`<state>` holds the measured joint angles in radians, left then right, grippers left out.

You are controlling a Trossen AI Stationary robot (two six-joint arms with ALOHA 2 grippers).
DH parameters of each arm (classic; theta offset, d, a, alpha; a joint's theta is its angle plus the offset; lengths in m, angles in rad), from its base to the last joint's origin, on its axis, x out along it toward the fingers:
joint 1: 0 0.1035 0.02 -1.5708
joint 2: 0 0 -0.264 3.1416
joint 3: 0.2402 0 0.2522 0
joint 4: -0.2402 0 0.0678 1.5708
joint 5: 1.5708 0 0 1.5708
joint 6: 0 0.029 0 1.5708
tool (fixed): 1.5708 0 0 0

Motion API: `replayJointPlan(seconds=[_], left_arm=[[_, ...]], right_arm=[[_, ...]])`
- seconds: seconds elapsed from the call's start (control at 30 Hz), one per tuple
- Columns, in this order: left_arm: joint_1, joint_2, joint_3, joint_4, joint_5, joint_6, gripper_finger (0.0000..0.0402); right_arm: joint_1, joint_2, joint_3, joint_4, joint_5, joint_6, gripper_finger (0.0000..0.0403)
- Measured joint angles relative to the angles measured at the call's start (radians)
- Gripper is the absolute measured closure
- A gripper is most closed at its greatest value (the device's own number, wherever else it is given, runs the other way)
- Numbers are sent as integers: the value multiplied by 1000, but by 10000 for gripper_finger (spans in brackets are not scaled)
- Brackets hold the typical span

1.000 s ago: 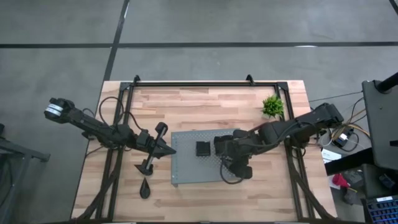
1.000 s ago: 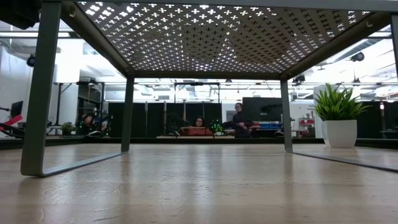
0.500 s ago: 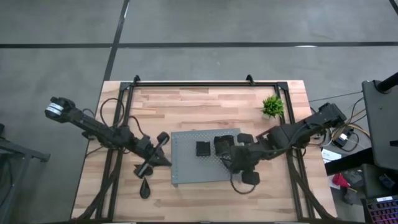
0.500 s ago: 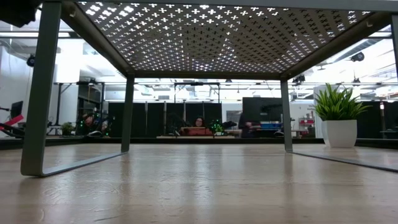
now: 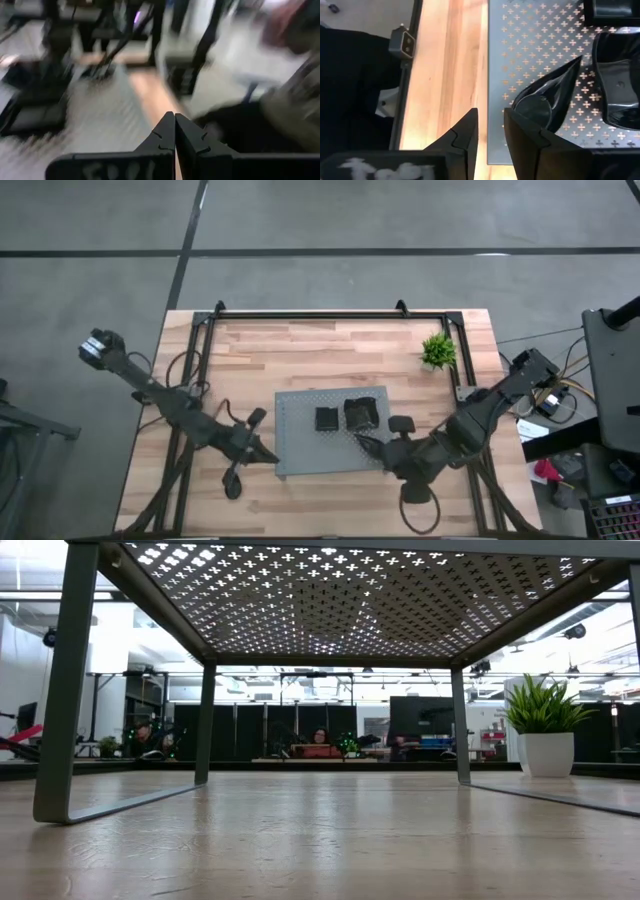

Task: Pick & Place Mini shaped plates
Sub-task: Stack the drop shaped plate on top of the drop shaped plate on the shelf

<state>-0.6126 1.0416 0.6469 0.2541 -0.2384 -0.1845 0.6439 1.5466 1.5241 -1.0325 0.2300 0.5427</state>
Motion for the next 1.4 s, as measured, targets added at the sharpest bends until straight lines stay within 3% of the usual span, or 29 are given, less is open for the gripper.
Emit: replayJointPlan(seconds=[0.13, 0.2, 0.3, 0.37, 0.43, 0.67, 0.93, 1.13, 1.4], left_arm=[[-61, 1, 107, -332, -139, -111, 399], [-76, 4, 133, -432, -160, -193, 399], [-85, 5, 140, -546, -134, -308, 399], [-86, 5, 129, -582, -34, -349, 399], [-86, 6, 118, -591, 29, -410, 399], [-84, 8, 83, -571, 23, -532, 399], [-77, 8, -32, -301, -41, -629, 399], [-76, 4, -64, -297, -68, -625, 399], [-76, 6, -105, -439, -78, -672, 394]], right_arm=[[26, 0, -15, 1, 78, 3, 321], [28, 0, -26, 0, 93, 20, 324], [28, 0, -46, 5, 96, 39, 328], [28, 0, -67, 19, 96, 40, 330], [28, 0, -81, 26, 96, 43, 330], [26, 0, -100, 30, 96, 69, 323], [31, 0, -119, 34, 90, 112, 321], [33, 0, -131, 44, 87, 120, 332], [35, 0, -138, 47, 86, 148, 330]])
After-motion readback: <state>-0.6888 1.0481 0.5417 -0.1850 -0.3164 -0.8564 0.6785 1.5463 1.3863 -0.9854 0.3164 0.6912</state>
